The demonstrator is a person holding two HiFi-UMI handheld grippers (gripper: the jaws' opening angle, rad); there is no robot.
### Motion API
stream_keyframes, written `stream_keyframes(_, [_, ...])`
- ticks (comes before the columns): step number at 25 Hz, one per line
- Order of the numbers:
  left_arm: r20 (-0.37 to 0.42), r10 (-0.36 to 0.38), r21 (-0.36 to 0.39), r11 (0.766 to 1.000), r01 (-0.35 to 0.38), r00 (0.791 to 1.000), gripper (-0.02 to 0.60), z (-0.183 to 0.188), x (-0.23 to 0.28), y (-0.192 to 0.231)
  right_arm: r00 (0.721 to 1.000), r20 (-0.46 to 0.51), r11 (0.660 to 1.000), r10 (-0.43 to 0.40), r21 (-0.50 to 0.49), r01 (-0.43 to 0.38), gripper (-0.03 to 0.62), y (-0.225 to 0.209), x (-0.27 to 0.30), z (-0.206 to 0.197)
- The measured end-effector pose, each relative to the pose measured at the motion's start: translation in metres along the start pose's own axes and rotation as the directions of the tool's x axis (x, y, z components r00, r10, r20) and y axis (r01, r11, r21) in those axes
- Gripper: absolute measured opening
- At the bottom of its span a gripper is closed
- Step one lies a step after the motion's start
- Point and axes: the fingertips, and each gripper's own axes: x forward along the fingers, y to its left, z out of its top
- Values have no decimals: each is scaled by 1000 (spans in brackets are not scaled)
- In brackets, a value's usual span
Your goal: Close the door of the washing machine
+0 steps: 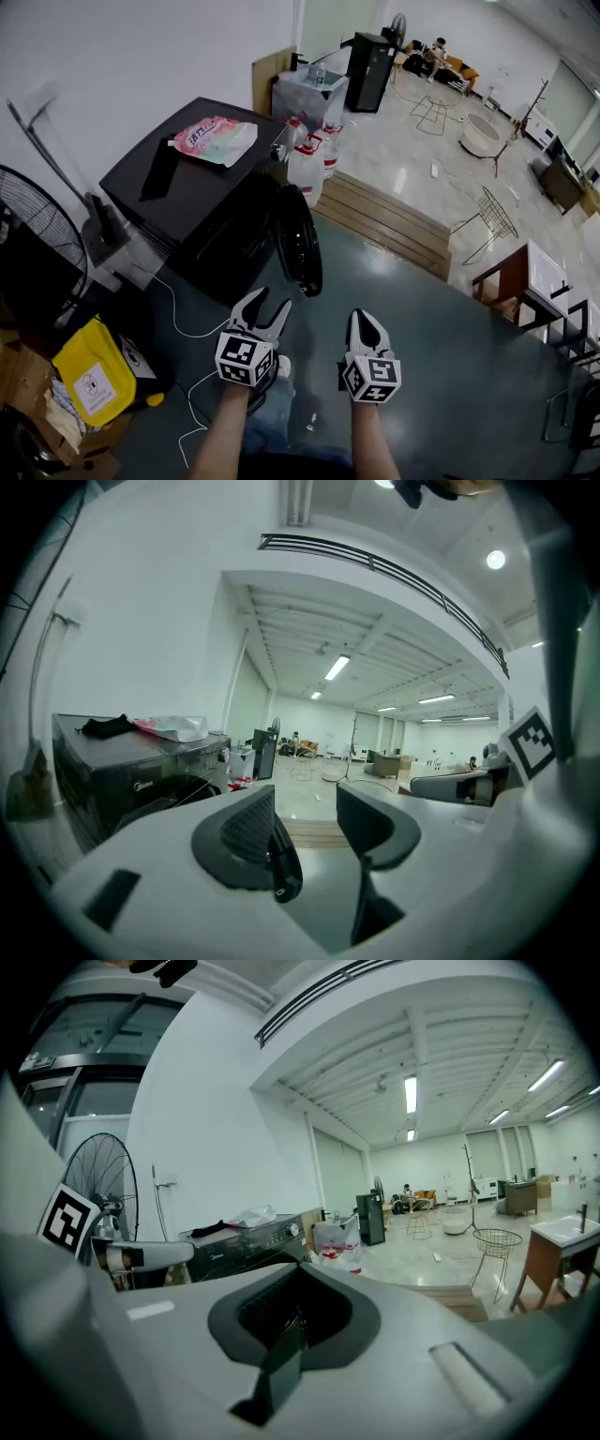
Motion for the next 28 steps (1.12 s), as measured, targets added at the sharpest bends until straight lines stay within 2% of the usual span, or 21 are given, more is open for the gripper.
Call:
stream_keyframes(6, [-36,-42,8,999,42,998,193,8,77,31,1000,-18,1000,-18,15,18,12,-22,75,12])
stream_keyframes(11, [-68,-70,7,997,70,995,196,7,118,41,998,-34,999,-43,30,44,12,-41,110,16])
stream_keyframes(18, [-91,-70,-3,998,70,993,198,5,144,41,997,-57,998,-46,32,47,12,-60,128,18])
stream_keyframes(28, [-124,-9,-2,1000,9,992,198,-21,163,48,995,-89,999,47,-5,-47,12,-64,168,13])
